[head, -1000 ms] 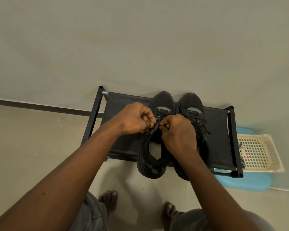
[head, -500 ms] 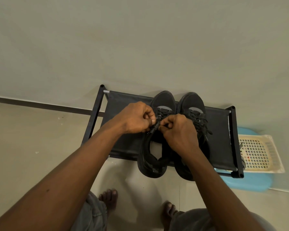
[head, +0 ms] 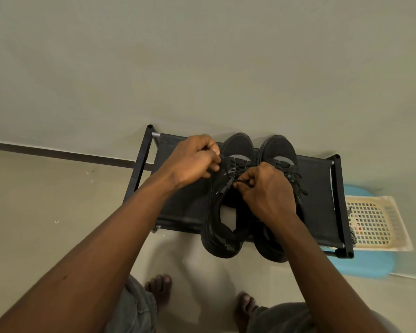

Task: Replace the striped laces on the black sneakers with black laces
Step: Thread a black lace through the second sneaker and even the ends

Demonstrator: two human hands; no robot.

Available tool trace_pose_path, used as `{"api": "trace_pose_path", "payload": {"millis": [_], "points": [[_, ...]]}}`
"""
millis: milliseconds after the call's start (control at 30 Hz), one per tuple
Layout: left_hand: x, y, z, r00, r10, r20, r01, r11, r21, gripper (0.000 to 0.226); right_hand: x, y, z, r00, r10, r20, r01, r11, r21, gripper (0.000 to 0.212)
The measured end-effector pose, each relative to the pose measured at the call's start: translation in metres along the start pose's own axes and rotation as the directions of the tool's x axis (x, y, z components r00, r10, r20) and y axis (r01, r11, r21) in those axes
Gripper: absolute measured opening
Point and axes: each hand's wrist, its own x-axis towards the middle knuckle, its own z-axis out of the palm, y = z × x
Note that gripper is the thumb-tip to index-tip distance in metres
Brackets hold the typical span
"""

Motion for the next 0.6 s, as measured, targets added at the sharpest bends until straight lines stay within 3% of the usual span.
{"api": "trace_pose_path", "payload": {"millis": [133, 233, 300, 333, 367, 433, 467, 533, 600], "points": [[0.003, 0.007, -0.003, 0.998, 0.002, -0.058, -0.023, 0.932, -0.362, 0.024, 0.0, 0.001, -0.001, 1.0, -0.005, -0.003, 0.005, 1.0, -0.003, 0.011], [0.005, 0.011, -0.006, 0.997, -0.044, -0.057, -0.008, 0.719, -0.695, 0.024, 0.0, 0.002, 0.0, 1.0, -0.023, -0.007, 0.023, 1.0, 0.02, 0.01], [0.006, 0.012, -0.006, 0.998, -0.058, -0.02, 0.02, 0.619, -0.785, 0.021, 0.001, 0.003, 0.0, 1.0, -0.018, -0.006, 0.018, 0.999, 0.047, 0.011], [0.007, 0.011, -0.005, 0.998, -0.06, -0.019, 0.025, 0.653, -0.757, 0.021, 0.002, 0.003, -0.001, 1.0, -0.016, -0.008, 0.016, 0.998, 0.059, 0.012], [0.008, 0.009, -0.003, 0.998, -0.053, -0.037, 0.015, 0.749, -0.663, 0.02, 0.003, 0.004, -0.002, 1.0, -0.018, -0.011, 0.018, 0.998, 0.067, 0.013], [0.008, 0.004, 0.001, 0.997, 0.013, -0.08, -0.034, 0.964, -0.263, 0.02, 0.004, 0.006, -0.003, 0.999, -0.03, -0.021, 0.031, 0.997, 0.076, 0.013], [0.008, 0.002, 0.004, 0.996, 0.058, -0.064, -0.06, 0.998, -0.034, 0.018, 0.005, 0.006, -0.003, 0.999, -0.036, -0.027, 0.038, 0.997, 0.073, 0.012], [0.006, 0.002, 0.009, 0.995, 0.083, 0.056, -0.095, 0.956, 0.277, 0.013, 0.005, 0.006, -0.003, 0.998, -0.051, -0.037, 0.052, 0.998, 0.041, 0.011], [0.004, 0.003, 0.014, 0.985, 0.049, 0.164, -0.117, 0.891, 0.438, 0.017, 0.005, 0.006, -0.003, 0.997, -0.06, -0.041, 0.06, 0.998, 0.01, 0.01]]}}
